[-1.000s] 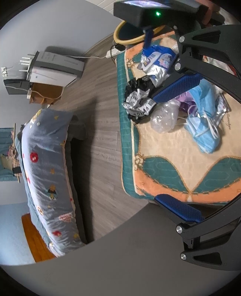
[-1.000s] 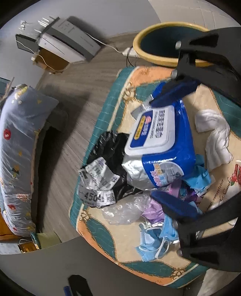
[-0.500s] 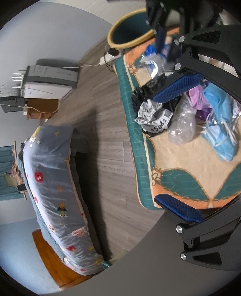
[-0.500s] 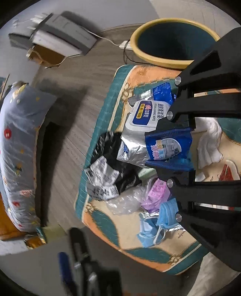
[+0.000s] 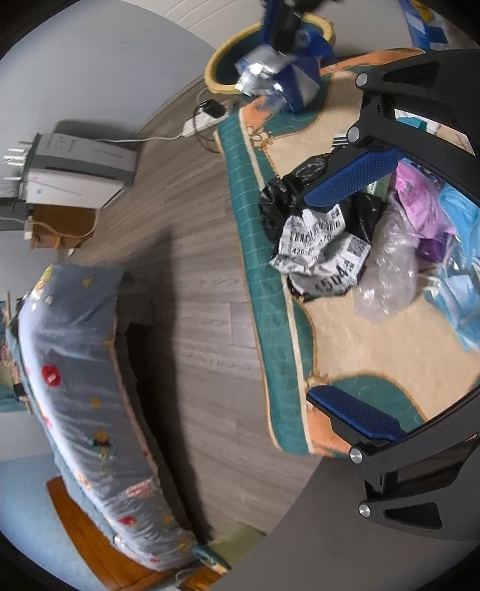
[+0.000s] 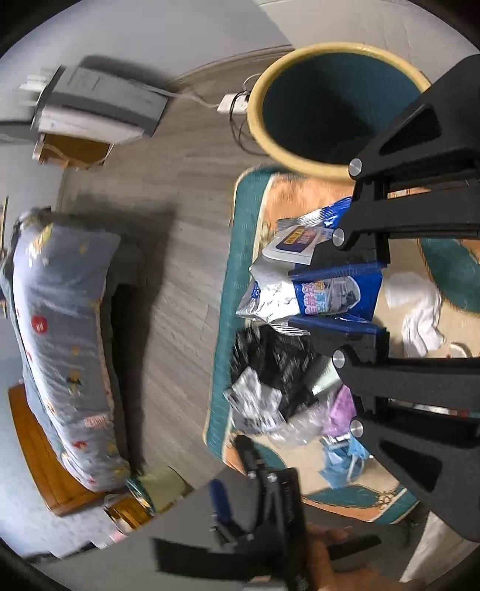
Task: Collect trash
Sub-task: 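Grasp the blue wet-wipes pack with the right gripper, then grasp the black plastic bag with the left gripper while the right gripper lifts the wipes pack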
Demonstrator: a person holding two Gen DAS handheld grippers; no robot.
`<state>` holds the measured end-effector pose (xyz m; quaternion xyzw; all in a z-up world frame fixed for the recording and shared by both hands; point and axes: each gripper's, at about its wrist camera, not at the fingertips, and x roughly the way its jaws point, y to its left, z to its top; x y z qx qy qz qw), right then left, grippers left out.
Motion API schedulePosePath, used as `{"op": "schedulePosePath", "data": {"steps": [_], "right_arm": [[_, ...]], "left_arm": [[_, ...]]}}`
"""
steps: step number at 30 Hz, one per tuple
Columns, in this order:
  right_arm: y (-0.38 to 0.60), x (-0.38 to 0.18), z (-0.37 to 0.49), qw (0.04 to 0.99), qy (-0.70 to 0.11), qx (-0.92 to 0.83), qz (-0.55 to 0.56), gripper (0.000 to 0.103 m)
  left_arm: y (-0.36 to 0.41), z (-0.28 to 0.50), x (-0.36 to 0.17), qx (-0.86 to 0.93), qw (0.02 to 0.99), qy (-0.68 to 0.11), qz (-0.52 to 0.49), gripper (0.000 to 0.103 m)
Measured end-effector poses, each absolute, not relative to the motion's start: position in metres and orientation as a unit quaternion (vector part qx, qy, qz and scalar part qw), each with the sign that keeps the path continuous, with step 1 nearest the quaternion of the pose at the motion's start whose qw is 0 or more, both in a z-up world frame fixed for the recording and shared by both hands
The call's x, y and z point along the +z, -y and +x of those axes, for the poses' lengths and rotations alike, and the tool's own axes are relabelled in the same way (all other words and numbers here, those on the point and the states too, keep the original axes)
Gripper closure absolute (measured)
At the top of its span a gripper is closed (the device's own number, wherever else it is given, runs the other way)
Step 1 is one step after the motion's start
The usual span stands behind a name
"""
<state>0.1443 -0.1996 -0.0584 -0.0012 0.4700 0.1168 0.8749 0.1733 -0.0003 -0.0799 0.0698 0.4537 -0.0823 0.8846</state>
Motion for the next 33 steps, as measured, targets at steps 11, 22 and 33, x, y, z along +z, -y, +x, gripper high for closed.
{"op": "schedulePosePath", "data": {"steps": [11, 22, 33], "right_arm": [[0.233, -0.057, 0.155, 0.872, -0.475, 0.112, 0.044, 0.088], [0.244, -0.039, 0.151, 0.881, -0.456, 0.108, 0.066, 0.088], [0.259, -0.017, 0.146, 0.892, -0.429, 0.11, 0.088, 0.088]], "left_arm": [[0.027, 0.19, -0.119, -0.141, 0.842, -0.512, 0.093, 0.082], [0.031, 0.182, -0.085, -0.14, 0.874, -0.452, 0.11, 0.102], [0.037, 0.18, -0.048, -0.156, 0.894, -0.412, 0.082, 0.102]]}}
